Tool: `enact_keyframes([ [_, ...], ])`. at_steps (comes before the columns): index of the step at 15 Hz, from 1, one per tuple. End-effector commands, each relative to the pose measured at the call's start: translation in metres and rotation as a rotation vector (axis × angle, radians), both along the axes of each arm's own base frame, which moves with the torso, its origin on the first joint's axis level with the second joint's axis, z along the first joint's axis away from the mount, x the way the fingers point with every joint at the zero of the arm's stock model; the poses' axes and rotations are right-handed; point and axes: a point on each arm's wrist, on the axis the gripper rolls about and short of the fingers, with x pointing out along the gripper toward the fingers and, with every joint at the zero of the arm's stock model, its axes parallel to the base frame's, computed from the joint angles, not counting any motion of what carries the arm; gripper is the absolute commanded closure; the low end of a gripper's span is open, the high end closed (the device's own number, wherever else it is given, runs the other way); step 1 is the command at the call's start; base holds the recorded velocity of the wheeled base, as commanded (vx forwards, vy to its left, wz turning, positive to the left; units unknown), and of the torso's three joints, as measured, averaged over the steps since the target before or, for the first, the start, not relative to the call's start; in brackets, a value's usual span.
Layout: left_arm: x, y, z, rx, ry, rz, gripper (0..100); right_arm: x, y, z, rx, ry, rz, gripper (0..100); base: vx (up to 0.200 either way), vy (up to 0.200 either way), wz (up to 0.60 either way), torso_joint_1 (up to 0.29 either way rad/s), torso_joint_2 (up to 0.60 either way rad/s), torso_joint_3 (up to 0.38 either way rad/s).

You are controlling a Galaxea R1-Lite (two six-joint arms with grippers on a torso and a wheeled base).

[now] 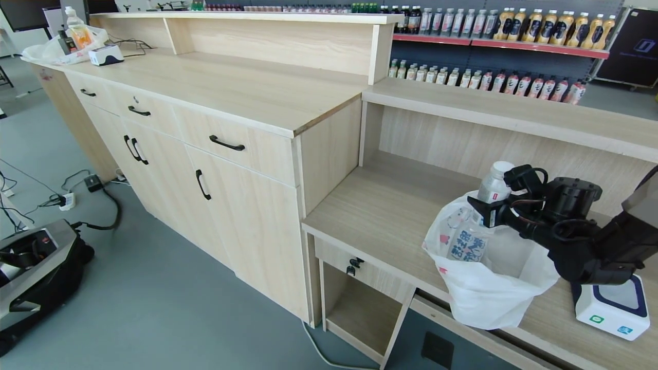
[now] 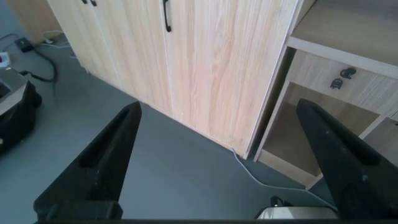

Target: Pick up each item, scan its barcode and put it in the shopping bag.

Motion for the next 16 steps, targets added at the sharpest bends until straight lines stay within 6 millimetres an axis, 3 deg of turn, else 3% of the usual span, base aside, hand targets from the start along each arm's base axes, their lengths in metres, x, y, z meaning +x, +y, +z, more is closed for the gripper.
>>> enact_keyframes([
  [1,0.000,0.000,0.000,0.000,0.000,0.000,0,0.002,0.000,-0.013,0.001,0.026,-0.001,100,0.000,0.000,0.00,0.000,0.00,0.000],
  [7,0.000,0.000,0.000,0.000,0.000,0.000,0,0.003,-0.003,-0.019,-0.001,0.021,-0.007,100,0.000,0.000,0.00,0.000,0.00,0.000],
  [8,0.000,0.000,0.000,0.000,0.000,0.000,0,0.003,-0.004,-0.020,-0.003,0.025,-0.008,0,0.000,0.000,0.00,0.000,0.00,0.000],
  [11,0.000,0.000,0.000,0.000,0.000,0.000,0,-0.001,-0.007,-0.023,0.006,0.044,-0.020,0,0.000,0.000,0.00,0.000,0.00,0.000],
  [14,0.000,0.000,0.000,0.000,0.000,0.001,0,-0.016,-0.007,0.015,0.006,-0.030,-0.021,0,0.000,0.000,0.00,0.000,0.00,0.000],
  [16,0.000,0.000,0.000,0.000,0.000,0.000,0,-0.051,-0.004,0.042,-0.026,-0.074,-0.025,0,0.000,0.000,0.00,0.000,0.00,0.000],
])
